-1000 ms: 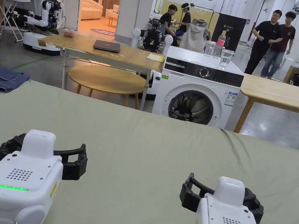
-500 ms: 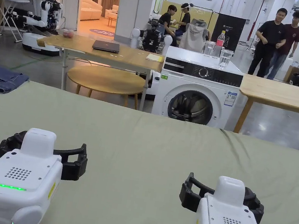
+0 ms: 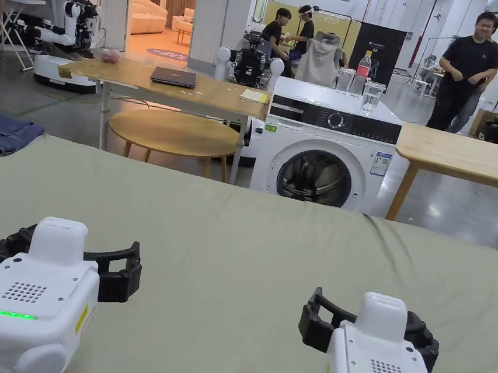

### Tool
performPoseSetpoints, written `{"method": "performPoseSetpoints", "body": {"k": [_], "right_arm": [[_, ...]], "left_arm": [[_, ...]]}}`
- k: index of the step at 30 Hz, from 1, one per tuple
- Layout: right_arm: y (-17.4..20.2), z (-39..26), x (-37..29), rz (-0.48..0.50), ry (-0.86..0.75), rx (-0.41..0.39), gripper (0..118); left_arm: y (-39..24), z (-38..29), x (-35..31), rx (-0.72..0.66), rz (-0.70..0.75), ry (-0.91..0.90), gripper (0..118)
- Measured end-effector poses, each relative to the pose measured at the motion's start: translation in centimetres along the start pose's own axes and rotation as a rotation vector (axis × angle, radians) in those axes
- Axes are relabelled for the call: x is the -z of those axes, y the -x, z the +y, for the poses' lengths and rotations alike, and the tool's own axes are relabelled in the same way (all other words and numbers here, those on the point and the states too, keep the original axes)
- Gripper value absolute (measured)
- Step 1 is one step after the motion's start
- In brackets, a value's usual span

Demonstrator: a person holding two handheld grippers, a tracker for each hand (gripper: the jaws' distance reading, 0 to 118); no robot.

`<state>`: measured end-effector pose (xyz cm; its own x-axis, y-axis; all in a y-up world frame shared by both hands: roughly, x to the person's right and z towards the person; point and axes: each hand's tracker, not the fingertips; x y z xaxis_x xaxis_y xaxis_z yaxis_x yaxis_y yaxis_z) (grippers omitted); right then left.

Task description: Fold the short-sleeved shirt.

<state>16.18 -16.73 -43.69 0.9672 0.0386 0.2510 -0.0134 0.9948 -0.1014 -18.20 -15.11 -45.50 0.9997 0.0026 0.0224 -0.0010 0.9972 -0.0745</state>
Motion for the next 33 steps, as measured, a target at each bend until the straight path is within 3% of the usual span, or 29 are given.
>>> {"method": "performPoseSetpoints", "body": {"k": [4, 9, 11, 12, 13, 14, 16, 21, 23, 26, 28, 29, 31, 33], "right_arm": [[-0.4, -0.1, 0.0, -0.003, 0.014, 0.006, 118], [-2.6, 0.3, 0.2, 0.028, 0.076, 0.324, 118], [-3.3, 0.4, 0.3, 0.019, 0.077, 0.426, 118], [-3.5, 0.5, 0.4, 0.031, 0.075, 0.438, 118], [-3.5, 0.7, 0.6, 0.033, 0.07, 0.403, 118], [-3.0, 1.1, 0.8, 0.04, 0.042, 0.315, 118], [-1.7, 1.9, 0.6, 0.038, -0.013, 0.071, 118], [2.7, 0.9, 0.1, -0.011, -0.21, -0.766, 118], [3.5, -0.6, 0.1, -0.025, -0.293, -1.074, 118], [3.9, -2.3, 0.0, -0.04, -0.388, -1.378, 118], [3.6, -2.9, -0.1, -0.052, -0.434, -1.436, 118], [3.7, -2.8, -0.1, -0.047, -0.413, -1.404, 118], [3.8, -2.1, -0.2, -0.033, -0.356, -1.289, 118], [3.3, -1.1, 0.0, -0.017, -0.282, -1.096, 118]], "left_arm": [[0.4, 0.1, -0.1, -0.048, -0.003, -0.001, 118], [2.4, 0.2, -0.1, -0.316, -0.032, 0.001, 118], [2.4, 0.4, -0.5, -0.326, -0.016, -0.006, 118], [2.2, 0.7, -0.7, -0.299, -0.013, -0.012, 118], [1.6, 1.0, -0.9, -0.174, 0.005, -0.028, 118], [0.7, 1.3, -1.0, -0.03, 0.013, -0.033, 118], [-0.9, 1.6, -0.7, 0.271, 0.02, -0.029, 118], [-4.5, 0.1, -0.2, 1.034, 0.1, -0.084, 118], [-4.9, -0.9, 0.0, 1.247, 0.114, -0.125, 118], [-5.1, -1.6, 0.0, 1.363, 0.097, -0.146, 118], [-4.5, -2.0, 0.5, 1.328, 0.098, -0.134, 118], [-4.5, -1.9, 0.6, 1.297, 0.098, -0.122, 118], [-4.0, -1.5, 0.5, 1.133, 0.088, -0.091, 118], [-3.5, -0.8, 0.6, 0.93, 0.063, -0.052, 118]]}}
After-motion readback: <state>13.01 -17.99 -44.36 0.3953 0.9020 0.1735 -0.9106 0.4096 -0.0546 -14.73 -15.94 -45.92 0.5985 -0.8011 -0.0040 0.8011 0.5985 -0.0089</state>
